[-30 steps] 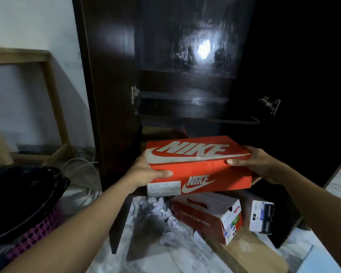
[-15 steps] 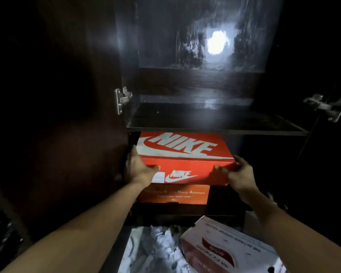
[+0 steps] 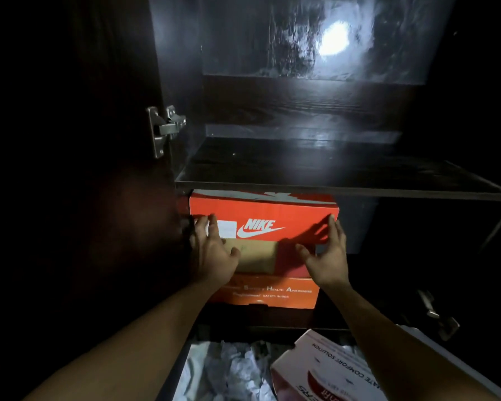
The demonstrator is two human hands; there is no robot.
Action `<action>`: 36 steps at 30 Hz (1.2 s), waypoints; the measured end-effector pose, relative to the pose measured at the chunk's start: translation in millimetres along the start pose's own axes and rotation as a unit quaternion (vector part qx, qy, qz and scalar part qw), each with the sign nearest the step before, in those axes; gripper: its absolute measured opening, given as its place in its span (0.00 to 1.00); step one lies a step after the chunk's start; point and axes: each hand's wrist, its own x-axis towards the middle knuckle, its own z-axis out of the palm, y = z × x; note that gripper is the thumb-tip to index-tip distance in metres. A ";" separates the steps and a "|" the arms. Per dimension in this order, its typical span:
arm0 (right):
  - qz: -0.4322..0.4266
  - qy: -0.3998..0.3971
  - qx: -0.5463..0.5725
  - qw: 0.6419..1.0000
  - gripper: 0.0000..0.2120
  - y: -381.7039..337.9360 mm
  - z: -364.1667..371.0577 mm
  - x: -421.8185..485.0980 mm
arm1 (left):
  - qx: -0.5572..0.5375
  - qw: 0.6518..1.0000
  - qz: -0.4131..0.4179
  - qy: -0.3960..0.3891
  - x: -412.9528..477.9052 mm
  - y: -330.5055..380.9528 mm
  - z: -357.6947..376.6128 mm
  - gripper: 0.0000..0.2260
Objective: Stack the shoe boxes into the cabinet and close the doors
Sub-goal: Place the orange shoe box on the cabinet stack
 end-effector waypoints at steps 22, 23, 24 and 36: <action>0.053 -0.179 -0.111 0.976 0.39 -70.0 -126.3 -38.8 | 0.007 0.979 0.017 -0.204 -41.7 76.9 -89.6 0.44; 0.050 -0.186 -0.130 0.973 0.40 -82.3 -139.7 -52.3 | 0.016 0.976 0.034 -0.213 -50.9 88.4 -99.2 0.43; 0.046 -0.192 -0.150 0.969 0.44 -93.0 -153.8 -66.2 | 0.018 0.975 0.052 -0.215 -62.0 99.6 -107.7 0.43; 0.154 -0.093 -0.199 0.963 0.45 -66.3 -297.0 -241.1 | 0.047 0.905 0.217 -0.362 -227.4 168.3 -104.6 0.45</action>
